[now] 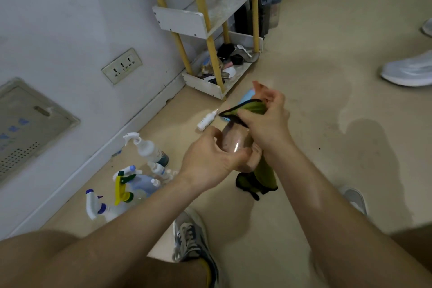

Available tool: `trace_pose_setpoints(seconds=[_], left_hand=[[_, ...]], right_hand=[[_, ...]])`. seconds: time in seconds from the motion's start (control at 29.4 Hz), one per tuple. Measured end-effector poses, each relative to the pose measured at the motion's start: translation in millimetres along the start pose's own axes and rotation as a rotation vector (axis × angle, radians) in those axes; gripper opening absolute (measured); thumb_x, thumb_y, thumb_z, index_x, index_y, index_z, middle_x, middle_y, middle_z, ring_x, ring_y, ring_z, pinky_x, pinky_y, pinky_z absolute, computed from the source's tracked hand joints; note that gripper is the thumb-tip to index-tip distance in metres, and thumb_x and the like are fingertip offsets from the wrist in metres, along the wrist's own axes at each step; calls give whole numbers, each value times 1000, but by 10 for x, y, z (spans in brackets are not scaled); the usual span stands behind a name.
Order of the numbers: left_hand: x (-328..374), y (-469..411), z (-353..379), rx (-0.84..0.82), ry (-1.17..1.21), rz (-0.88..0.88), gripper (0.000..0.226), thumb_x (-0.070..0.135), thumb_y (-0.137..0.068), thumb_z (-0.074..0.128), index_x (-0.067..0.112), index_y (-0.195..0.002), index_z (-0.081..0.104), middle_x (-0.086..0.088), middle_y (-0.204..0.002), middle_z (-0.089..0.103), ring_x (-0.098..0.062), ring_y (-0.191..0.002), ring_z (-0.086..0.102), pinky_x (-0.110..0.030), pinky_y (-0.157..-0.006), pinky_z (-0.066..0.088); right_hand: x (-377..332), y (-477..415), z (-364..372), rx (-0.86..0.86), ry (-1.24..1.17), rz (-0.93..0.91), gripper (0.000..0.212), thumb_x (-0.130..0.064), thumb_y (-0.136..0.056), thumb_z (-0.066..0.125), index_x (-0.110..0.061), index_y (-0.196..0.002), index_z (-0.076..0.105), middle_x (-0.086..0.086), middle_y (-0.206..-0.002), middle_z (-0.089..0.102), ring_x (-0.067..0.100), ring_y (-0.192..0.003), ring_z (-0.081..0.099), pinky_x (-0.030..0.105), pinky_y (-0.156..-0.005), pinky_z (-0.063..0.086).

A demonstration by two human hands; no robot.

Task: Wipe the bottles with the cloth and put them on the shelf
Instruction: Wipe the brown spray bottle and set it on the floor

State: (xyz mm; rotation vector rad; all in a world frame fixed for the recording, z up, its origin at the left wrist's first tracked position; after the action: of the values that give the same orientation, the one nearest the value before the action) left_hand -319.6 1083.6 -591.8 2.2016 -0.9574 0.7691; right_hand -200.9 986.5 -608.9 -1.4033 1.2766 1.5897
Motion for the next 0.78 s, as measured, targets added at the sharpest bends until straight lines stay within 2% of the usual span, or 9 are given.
trace_pose_setpoints(seconds=[0.07,0.17,0.24,0.34,0.44,0.51,0.58,0.71,0.78], left_hand=[[20,44,37,-15,-10,17,49,56,-68,77,31,-103,51,9,-94,66,-11,-84,64,-33,-69,54],[47,50,55,-30,-51,65,49,56,-69,76,32,-103,50,9,-94,67,-10,-83,65,-34,-71,57],[66,30,37,-41,-106,92,52,56,-69,76,32,-106,48,10,-96,65,-9,-83,64,-32,-70,57],[95,-11,21,-60,-196,120,58,53,-69,78,31,-108,42,9,-94,62,-10,-81,63,-37,-72,58],[83,-37,-11,-1,-250,140,59,58,-69,75,33,-108,39,13,-87,60,-5,-74,61,-33,-67,56],[73,-29,-23,24,-256,159,59,59,-70,74,35,-109,37,16,-84,59,-2,-72,60,-31,-65,55],[69,-12,-34,44,-290,185,59,57,-70,75,35,-109,37,18,-81,56,0,-72,59,-32,-66,55],[-4,-5,83,-105,-356,180,60,61,-73,73,32,-110,37,17,-85,54,-3,-77,60,-25,-67,54],[-80,-47,143,-251,-309,118,58,60,-77,69,28,-119,46,12,-100,61,-7,-89,62,-28,-77,55]], right_hand=[[77,-99,-131,121,-21,66,43,-29,-81,78,-28,-112,48,0,-120,56,9,-92,58,20,-75,52],[99,-204,-340,272,59,64,24,-41,-92,66,-18,-99,61,-1,-93,66,6,-73,58,19,-55,43],[122,-228,-422,319,48,82,28,-41,-96,59,-15,-92,67,2,-89,69,10,-71,61,24,-59,48],[197,-179,-324,260,-102,156,29,-40,-97,57,-18,-84,71,5,-85,72,19,-79,69,39,-78,59],[238,-48,-11,0,-232,213,27,-38,-96,59,-17,-110,68,4,-94,74,18,-85,72,35,-78,60],[281,10,178,-159,-227,184,52,-38,-93,63,-23,-140,48,2,-114,69,18,-100,69,39,-88,58],[366,65,256,-203,-239,230,72,-39,-92,64,-29,-152,24,1,-124,63,20,-105,67,43,-94,55],[414,110,154,-139,-309,302,42,-23,-87,73,-23,-123,53,3,-98,70,17,-78,71,31,-65,61],[443,106,65,-88,-275,298,29,-18,-83,75,-21,-108,61,5,-89,71,16,-69,69,28,-56,58]])
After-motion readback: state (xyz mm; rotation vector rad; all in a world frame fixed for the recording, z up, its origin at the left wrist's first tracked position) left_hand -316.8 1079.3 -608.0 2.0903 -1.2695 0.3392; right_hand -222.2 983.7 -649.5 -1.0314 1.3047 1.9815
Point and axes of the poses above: each hand's wrist, its own y-axis away from the middle knuckle, its own z-axis out of the palm, x = y × z, the point moved 6 cm from there along -y, towards the middle knuckle
